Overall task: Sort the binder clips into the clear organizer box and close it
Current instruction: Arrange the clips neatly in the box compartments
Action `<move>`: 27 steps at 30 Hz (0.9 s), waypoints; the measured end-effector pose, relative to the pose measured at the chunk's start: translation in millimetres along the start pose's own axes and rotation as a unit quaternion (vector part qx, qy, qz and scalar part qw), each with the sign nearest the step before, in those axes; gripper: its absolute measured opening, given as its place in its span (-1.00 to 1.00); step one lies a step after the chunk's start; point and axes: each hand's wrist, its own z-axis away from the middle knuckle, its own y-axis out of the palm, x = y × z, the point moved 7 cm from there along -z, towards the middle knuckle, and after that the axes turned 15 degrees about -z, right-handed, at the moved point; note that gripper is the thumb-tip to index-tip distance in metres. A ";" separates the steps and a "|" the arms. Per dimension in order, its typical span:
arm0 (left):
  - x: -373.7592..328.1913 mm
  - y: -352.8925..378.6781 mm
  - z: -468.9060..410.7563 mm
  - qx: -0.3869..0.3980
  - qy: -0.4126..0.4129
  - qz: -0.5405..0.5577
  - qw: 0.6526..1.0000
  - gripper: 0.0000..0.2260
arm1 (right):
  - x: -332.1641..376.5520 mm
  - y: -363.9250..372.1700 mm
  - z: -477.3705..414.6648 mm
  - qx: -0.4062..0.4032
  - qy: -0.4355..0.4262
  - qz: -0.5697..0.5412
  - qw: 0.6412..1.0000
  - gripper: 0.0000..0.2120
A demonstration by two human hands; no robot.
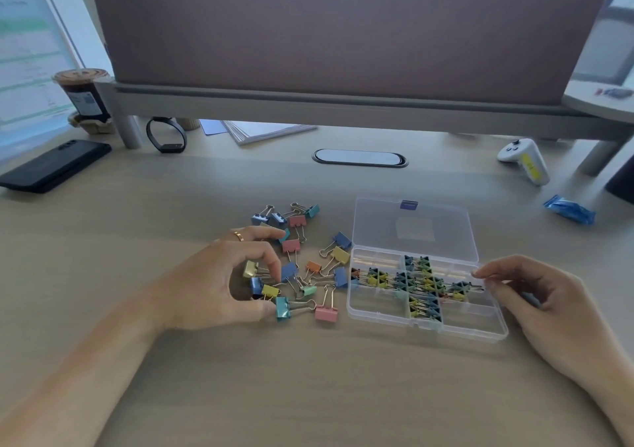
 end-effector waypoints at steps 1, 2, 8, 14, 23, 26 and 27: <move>-1.3 1.1 -0.7 -0.001 -0.001 -0.006 1.000 -0.74 | -0.3 -0.1 0.0 -0.001 0.000 -0.005 1.000 -0.63; -1.9 2.1 -1.1 -0.002 -0.001 -0.009 1.000 -0.75 | -1.0 -0.1 -0.2 -0.003 0.001 -0.010 1.000 -0.63; -3.7 1.3 -2.1 -0.035 0.001 -0.003 0.999 -0.84 | -4.3 0.2 -1.0 -0.006 -0.003 -0.017 1.000 -0.65; -5.3 -4.0 -0.4 -0.098 -0.003 -0.010 0.995 -0.83 | -7.1 -0.5 -1.3 -0.004 -0.001 -0.020 1.000 -0.65; -9.4 -1.3 -4.2 -0.154 0.012 -0.093 0.984 -0.67 | -4.2 -0.2 0.1 -0.002 -0.007 -0.017 1.000 -0.65; -16.8 0.5 -5.5 -0.157 0.028 -0.100 0.982 -0.63 | -2.2 0.2 0.0 -0.004 -0.012 -0.011 1.000 -0.65; -19.2 1.1 -6.1 -0.158 0.035 -0.100 0.982 -0.63 | -1.5 0.3 0.2 -0.005 -0.013 -0.009 1.000 -0.65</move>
